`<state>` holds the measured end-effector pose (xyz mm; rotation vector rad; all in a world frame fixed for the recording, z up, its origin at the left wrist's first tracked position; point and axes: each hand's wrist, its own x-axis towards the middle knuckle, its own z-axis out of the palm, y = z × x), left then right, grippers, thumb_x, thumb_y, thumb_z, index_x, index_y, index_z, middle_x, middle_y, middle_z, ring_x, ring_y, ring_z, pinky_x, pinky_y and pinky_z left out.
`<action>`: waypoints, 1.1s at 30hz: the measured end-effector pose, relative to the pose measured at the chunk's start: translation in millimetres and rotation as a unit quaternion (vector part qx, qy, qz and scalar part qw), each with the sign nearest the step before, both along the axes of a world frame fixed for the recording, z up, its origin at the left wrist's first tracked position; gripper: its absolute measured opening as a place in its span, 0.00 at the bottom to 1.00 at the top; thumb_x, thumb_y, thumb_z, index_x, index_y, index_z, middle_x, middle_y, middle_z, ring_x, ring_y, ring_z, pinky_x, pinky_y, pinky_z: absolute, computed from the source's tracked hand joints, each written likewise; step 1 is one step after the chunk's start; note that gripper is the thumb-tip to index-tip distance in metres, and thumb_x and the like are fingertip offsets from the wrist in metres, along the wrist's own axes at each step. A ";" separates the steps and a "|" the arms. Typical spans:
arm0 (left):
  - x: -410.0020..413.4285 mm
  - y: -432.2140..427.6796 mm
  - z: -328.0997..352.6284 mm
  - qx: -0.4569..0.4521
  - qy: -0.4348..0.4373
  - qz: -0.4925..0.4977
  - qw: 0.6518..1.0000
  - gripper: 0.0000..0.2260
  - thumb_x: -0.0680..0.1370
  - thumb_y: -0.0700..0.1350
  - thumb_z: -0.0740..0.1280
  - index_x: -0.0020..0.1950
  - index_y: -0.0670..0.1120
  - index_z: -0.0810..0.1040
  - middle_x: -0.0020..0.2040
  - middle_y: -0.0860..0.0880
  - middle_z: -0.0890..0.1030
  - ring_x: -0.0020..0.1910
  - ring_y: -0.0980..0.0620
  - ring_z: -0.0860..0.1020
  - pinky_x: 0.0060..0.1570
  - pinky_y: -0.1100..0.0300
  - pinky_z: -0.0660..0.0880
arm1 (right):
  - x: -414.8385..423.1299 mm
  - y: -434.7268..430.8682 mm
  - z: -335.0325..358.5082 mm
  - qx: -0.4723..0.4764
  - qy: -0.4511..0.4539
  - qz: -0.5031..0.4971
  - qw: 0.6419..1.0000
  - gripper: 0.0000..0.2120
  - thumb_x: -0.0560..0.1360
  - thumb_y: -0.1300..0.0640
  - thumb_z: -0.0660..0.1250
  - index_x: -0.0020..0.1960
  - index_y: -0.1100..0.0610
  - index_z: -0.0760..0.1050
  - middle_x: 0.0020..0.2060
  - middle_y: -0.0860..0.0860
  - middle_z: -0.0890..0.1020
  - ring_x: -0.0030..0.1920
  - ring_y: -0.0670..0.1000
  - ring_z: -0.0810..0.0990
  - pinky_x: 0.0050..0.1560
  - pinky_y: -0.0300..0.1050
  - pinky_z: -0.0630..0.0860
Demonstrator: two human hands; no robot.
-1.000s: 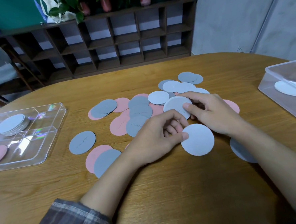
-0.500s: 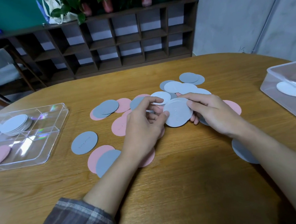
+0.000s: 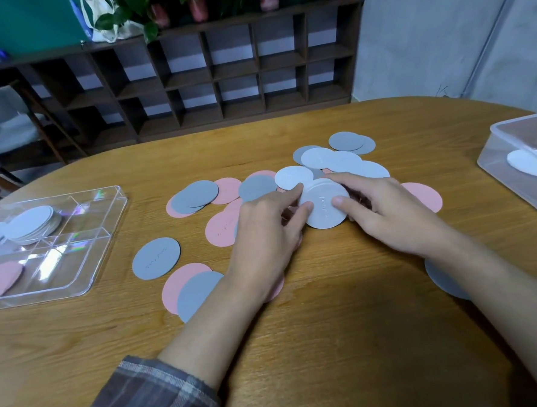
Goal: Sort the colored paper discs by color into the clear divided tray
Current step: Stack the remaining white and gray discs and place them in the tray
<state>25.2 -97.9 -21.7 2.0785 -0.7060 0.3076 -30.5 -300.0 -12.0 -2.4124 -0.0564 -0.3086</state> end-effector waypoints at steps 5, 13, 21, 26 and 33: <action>6.0 2.5 -0.3 0.052 -0.021 0.003 0.998 0.12 0.81 0.53 0.70 0.63 0.52 0.84 0.50 0.55 0.87 0.50 0.55 0.83 0.50 0.51 0.79 | 1.9 -6.6 0.2 0.038 -0.008 -0.014 0.999 0.15 0.82 0.53 0.65 0.68 0.42 0.76 0.38 0.50 0.79 0.37 0.46 0.73 0.42 0.44 0.71; 47.5 -8.2 -9.1 0.216 -0.058 -0.014 0.975 0.24 0.82 0.52 0.68 0.76 0.45 0.74 0.76 0.47 0.75 0.75 0.46 0.71 0.71 0.46 0.71 | 2.6 -12.5 3.6 0.054 -0.039 -0.084 0.994 0.10 0.81 0.58 0.65 0.59 0.48 0.80 0.39 0.59 0.80 0.41 0.51 0.74 0.37 0.31 0.66; 52.9 -18.8 -5.5 0.270 -0.030 -0.018 0.962 0.23 0.83 0.55 0.65 0.76 0.47 0.72 0.75 0.47 0.75 0.74 0.44 0.72 0.70 0.47 0.70 | 5.1 -14.3 2.6 0.044 -0.037 -0.109 0.992 0.10 0.80 0.57 0.65 0.58 0.48 0.81 0.40 0.56 0.82 0.41 0.50 0.74 0.35 0.29 0.66; 48.7 -12.1 -6.0 0.224 -0.091 -0.002 0.970 0.12 0.80 0.50 0.70 0.60 0.46 0.82 0.50 0.48 0.86 0.52 0.41 0.81 0.53 0.45 0.76 | 4.1 -13.7 3.0 0.052 -0.033 -0.106 0.992 0.10 0.80 0.57 0.65 0.58 0.47 0.81 0.41 0.58 0.83 0.41 0.51 0.75 0.35 0.30 0.66; 40.2 -0.4 -5.2 0.158 -0.113 0.001 0.981 0.12 0.85 0.52 0.59 0.52 0.51 0.81 0.42 0.51 0.83 0.43 0.45 0.79 0.41 0.47 0.76 | 3.8 -13.9 2.4 0.053 -0.029 -0.099 0.993 0.12 0.81 0.57 0.64 0.60 0.46 0.80 0.43 0.58 0.83 0.43 0.50 0.75 0.37 0.29 0.66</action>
